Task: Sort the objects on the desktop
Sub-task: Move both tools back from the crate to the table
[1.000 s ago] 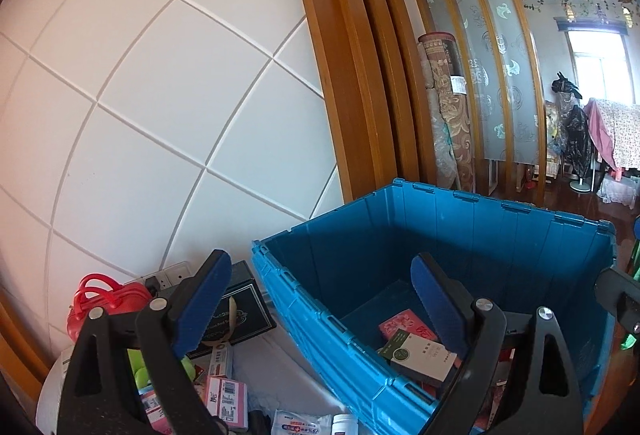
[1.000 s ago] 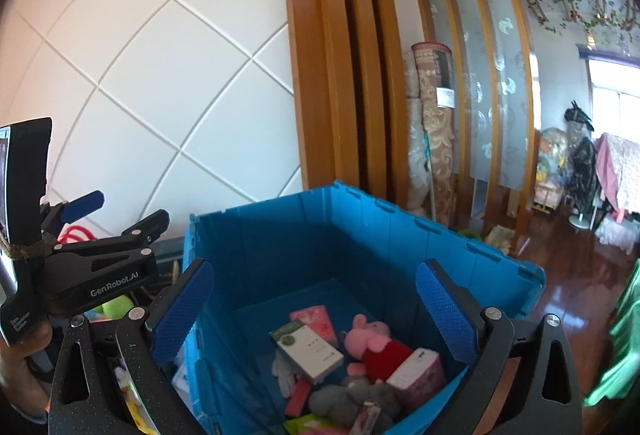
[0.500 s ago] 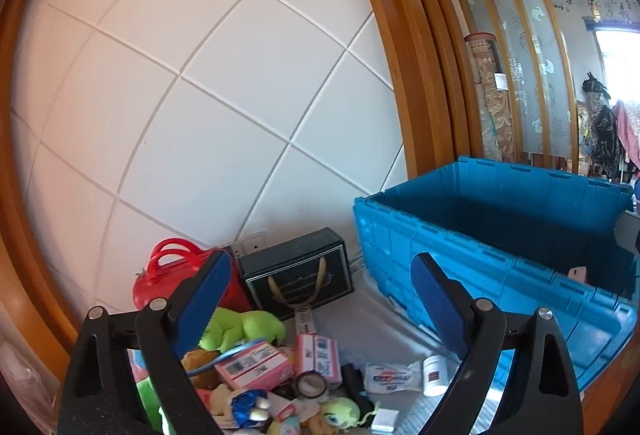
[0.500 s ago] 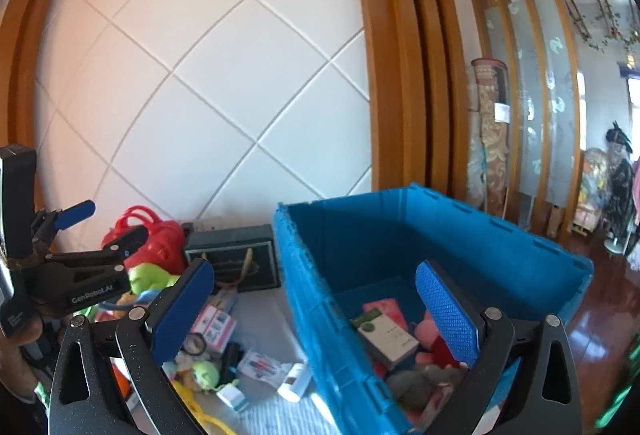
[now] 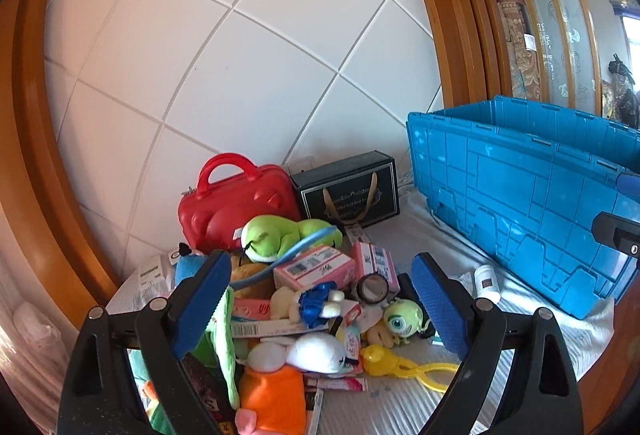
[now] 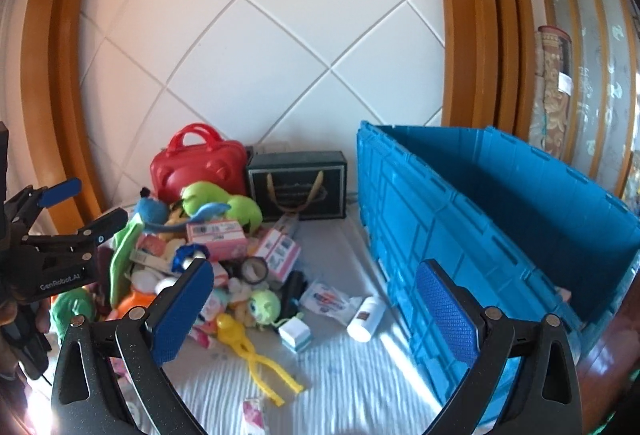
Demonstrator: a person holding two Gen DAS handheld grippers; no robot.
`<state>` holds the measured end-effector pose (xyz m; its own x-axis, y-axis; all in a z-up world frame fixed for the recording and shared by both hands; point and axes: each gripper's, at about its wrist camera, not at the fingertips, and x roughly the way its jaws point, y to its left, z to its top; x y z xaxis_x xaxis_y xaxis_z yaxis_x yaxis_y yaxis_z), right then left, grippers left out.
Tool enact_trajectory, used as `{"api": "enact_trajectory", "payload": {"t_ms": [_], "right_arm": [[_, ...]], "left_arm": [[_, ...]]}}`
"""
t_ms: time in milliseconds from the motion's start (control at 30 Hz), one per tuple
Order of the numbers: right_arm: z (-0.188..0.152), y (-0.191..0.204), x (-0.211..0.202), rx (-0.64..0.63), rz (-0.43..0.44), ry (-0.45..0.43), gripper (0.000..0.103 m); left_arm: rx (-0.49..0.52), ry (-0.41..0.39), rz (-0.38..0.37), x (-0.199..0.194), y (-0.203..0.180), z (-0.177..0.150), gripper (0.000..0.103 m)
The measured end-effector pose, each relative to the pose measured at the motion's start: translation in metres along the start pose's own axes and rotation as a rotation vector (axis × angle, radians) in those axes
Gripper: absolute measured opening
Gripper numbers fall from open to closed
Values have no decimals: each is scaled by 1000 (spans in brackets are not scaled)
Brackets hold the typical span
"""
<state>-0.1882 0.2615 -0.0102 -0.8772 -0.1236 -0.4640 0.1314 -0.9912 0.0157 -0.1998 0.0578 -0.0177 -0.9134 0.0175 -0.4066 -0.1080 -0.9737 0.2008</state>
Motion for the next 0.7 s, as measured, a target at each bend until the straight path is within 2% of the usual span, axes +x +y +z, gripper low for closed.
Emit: {"api": "enact_trajectory", "payload": {"t_ms": [200, 300, 533, 567, 700], "right_arm": [[-48, -8, 18, -64, 55, 123, 103], [-73, -16, 27, -103, 79, 178, 103], [-134, -31, 39, -247, 223, 269, 102], [-145, -33, 43, -269, 248, 289, 101], [-190, -39, 64, -325, 337, 396, 84]], "left_arm": [[-22, 85, 15, -1, -13, -43, 92], [-34, 135, 24, 0, -34, -62, 92], [-76, 244, 18, -1, -100, -115, 92], [-81, 271, 14, 0, -108, -125, 92], [-103, 394, -29, 14, -142, -167, 92]]}}
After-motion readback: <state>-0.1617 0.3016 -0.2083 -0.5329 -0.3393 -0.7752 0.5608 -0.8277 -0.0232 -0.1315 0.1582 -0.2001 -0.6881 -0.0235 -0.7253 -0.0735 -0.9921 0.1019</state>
